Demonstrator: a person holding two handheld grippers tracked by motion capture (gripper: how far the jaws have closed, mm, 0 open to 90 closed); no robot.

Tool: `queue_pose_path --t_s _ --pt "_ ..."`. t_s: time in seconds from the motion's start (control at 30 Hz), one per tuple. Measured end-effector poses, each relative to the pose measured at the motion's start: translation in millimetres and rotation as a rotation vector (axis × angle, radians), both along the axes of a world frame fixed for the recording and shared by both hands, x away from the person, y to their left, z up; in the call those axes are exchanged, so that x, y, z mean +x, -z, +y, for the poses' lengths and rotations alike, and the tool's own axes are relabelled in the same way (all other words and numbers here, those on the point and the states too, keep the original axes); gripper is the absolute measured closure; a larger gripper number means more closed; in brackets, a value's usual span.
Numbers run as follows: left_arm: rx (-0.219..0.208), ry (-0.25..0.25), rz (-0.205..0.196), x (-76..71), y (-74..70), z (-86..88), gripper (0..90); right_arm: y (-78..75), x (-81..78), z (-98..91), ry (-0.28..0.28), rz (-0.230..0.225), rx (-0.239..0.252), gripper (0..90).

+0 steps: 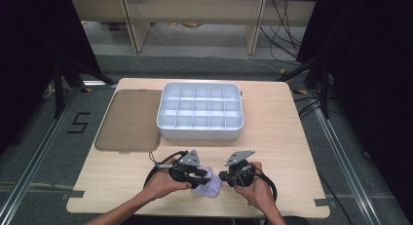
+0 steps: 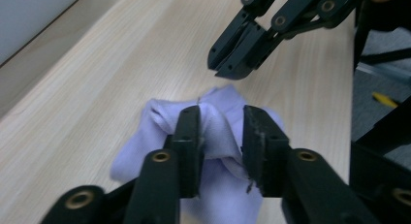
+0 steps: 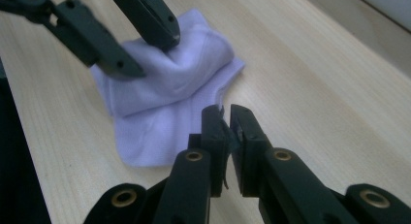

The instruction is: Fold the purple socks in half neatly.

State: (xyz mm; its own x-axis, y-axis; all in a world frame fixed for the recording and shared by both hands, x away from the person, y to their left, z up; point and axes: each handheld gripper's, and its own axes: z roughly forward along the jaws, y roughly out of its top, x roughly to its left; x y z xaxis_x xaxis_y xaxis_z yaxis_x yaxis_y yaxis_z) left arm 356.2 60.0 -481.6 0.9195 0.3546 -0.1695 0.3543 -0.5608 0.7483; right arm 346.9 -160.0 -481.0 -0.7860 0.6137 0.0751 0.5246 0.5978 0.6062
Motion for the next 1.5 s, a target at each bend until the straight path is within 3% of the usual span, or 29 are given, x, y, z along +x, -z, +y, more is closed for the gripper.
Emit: queue_pose_path --t_s 0.03,0.07,0.1,0.13,0.17,0.2,0.27,0.3,0.33,0.4,0.53,0.6,0.67,0.7,0.77,0.87,1.03,1.07,1.17,1.27,1.3,1.33,1.4,1.43,1.5 --pt "-0.008 0.005 0.003 -0.4 -1.5 0.4 60.3 -0.4 2.3 -0.8 -0.047 -0.021 0.018 84.9" --pt "-0.018 0.006 0.006 -0.4 -4.0 2.4 54.7 -3.1 0.2 -1.5 0.01 0.001 0.0 84.4" --pt "-0.054 -0.002 0.016 -1.4 -7.8 5.4 50.7 -4.0 1.1 -2.8 0.008 -0.013 0.011 84.2" --pt "-0.058 -0.005 0.007 -1.2 -10.9 8.6 49.7 -5.4 4.7 -6.4 -0.03 -0.052 0.044 84.2" --pt "-0.072 -0.009 0.005 -1.2 -14.0 12.6 49.3 -7.4 5.3 -8.9 -0.03 -0.062 0.052 84.1" --pt "-0.077 -0.02 0.0 -1.6 -16.9 18.1 48.8 -13.1 3.8 -12.3 0.002 -0.04 0.049 84.2" --pt "-0.086 -0.031 -0.006 -2.1 -18.9 26.5 46.4 -18.8 4.6 -15.6 0.003 -0.072 0.102 84.2" --pt "-0.095 -0.04 -0.002 -2.3 -19.1 31.6 46.6 -21.8 4.1 -16.2 -0.004 -0.073 0.104 84.1" --pt "-0.087 -0.046 -0.012 -1.9 -19.3 37.6 47.2 -24.0 2.1 -14.8 0.014 -0.082 0.113 84.1" --pt "-0.089 -0.055 -0.014 -2.9 -16.6 47.3 52.1 -31.7 -0.5 -10.2 -0.015 -0.083 0.104 84.1" --pt "-0.062 -0.076 0.007 -6.0 -4.7 60.4 52.8 -33.6 -1.3 -2.2 -0.042 -0.091 0.098 84.1" --pt "-0.046 -0.078 0.004 -6.5 -0.5 64.8 52.6 -32.9 -2.5 5.8 -0.053 -0.108 0.12 84.1" --pt "-0.034 -0.081 0.0 -6.3 1.1 68.2 52.6 -36.2 -3.6 10.8 -0.075 -0.105 0.104 84.1" --pt "-0.035 -0.082 0.002 -6.2 1.4 68.5 52.0 -38.4 -4.5 15.1 -0.084 -0.095 0.101 84.1" --pt "-0.046 -0.1 0.014 -7.7 1.4 68.4 48.2 -37.8 -4.2 27.1 -0.118 -0.118 0.107 84.1" --pt "-0.042 -0.104 0.007 -9.2 0.6 70.0 48.3 -35.1 -4.9 37.3 -0.143 -0.097 0.081 84.1" --pt "-0.031 -0.091 0.001 -11.6 2.2 74.0 48.2 -24.9 -5.0 47.0 -0.136 -0.056 0.057 84.3" --pt "-0.028 -0.1 0.001 -12.1 2.4 74.6 48.2 -21.2 -5.7 48.0 -0.122 -0.044 0.024 84.4" --pt "-0.033 -0.098 0.001 -11.3 2.5 76.4 48.4 -19.0 -4.5 45.3 -0.14 -0.047 0.003 84.5" --pt "-0.036 -0.107 -0.001 -10.7 2.0 76.4 48.4 -13.4 -4.6 36.0 -0.1 -0.044 -0.004 84.6" --pt "-0.033 -0.108 0.0 -10.3 1.6 75.8 48.3 -12.6 -3.3 31.5 -0.109 -0.04 -0.016 84.6" --pt "-0.042 -0.109 -0.003 -9.9 1.0 73.5 48.3 -10.5 -4.7 28.6 -0.077 -0.026 -0.006 84.6" --pt "-0.041 -0.103 -0.015 -8.8 -0.3 68.6 49.0 -7.3 -3.7 23.5 -0.075 -0.018 0.005 84.6" --pt "-0.04 -0.1 -0.023 -7.9 -0.5 64.3 55.1 -6.7 -3.3 20.8 -0.062 -0.002 -0.009 84.6" --pt "-0.046 -0.087 -0.036 -5.8 0.1 52.2 57.5 -5.7 -4.3 21.5 -0.036 -0.003 -0.005 84.6"
